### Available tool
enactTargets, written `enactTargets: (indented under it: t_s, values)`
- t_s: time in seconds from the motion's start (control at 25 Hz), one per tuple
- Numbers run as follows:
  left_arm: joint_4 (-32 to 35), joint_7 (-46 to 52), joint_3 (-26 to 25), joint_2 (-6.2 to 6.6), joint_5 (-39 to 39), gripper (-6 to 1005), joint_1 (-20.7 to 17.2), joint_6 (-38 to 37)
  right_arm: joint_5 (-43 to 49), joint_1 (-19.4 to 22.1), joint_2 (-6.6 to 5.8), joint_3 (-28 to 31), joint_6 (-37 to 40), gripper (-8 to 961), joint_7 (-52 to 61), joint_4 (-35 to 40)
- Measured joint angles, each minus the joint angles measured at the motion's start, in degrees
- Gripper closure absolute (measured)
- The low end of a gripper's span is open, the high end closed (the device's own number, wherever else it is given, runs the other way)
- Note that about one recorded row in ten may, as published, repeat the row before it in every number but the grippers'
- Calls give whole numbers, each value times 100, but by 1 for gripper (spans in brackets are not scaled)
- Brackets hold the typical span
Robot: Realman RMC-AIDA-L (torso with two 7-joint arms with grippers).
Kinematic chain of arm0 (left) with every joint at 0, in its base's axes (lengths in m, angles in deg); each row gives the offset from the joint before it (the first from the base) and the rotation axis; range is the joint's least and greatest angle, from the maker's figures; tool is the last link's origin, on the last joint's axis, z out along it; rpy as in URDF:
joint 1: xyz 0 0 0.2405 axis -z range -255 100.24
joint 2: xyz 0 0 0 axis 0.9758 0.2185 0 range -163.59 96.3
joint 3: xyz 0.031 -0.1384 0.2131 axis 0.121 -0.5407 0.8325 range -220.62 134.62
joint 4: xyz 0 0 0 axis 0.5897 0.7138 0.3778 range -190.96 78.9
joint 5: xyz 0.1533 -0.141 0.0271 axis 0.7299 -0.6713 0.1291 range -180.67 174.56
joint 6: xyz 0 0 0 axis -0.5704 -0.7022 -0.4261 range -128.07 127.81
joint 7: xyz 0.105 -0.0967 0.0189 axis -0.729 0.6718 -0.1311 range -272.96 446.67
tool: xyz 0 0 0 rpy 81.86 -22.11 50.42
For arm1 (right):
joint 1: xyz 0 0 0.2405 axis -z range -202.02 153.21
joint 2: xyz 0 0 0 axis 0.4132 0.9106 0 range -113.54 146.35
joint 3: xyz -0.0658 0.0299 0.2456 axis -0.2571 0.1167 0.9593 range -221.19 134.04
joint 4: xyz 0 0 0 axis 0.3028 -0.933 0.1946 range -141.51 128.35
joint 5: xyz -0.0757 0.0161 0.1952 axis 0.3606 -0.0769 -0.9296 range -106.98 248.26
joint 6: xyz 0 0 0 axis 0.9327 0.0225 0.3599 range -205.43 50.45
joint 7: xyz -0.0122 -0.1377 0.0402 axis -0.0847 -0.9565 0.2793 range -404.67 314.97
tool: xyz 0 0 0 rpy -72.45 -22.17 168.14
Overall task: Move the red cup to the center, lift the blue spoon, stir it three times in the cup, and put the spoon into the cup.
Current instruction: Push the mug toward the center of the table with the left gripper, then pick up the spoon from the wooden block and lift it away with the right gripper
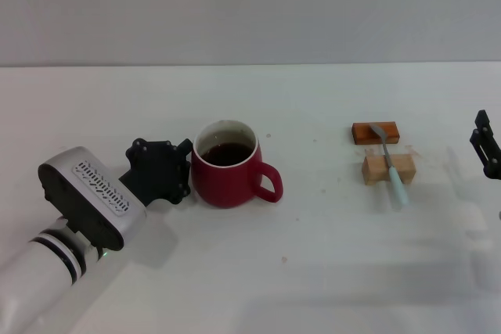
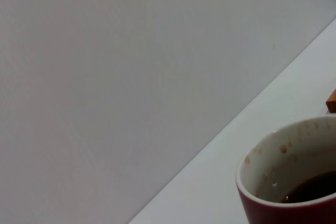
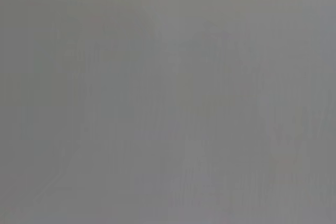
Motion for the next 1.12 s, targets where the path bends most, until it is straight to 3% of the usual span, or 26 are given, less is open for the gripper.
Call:
enactTargets:
  t_s: [0.72, 0.84, 1.12]
  values:
    - [-445, 17, 440, 0, -42, 999, -318, 22, 9, -16, 0, -9, 0, 215, 0, -1]
    - [-446, 29, 336, 0, -114, 999, -357, 13, 10, -17, 0, -9, -9, 215, 0, -1]
    - [-379, 280, -412, 29, -1389, 999, -649, -483, 11, -3, 9, -222, -198, 216, 87, -23]
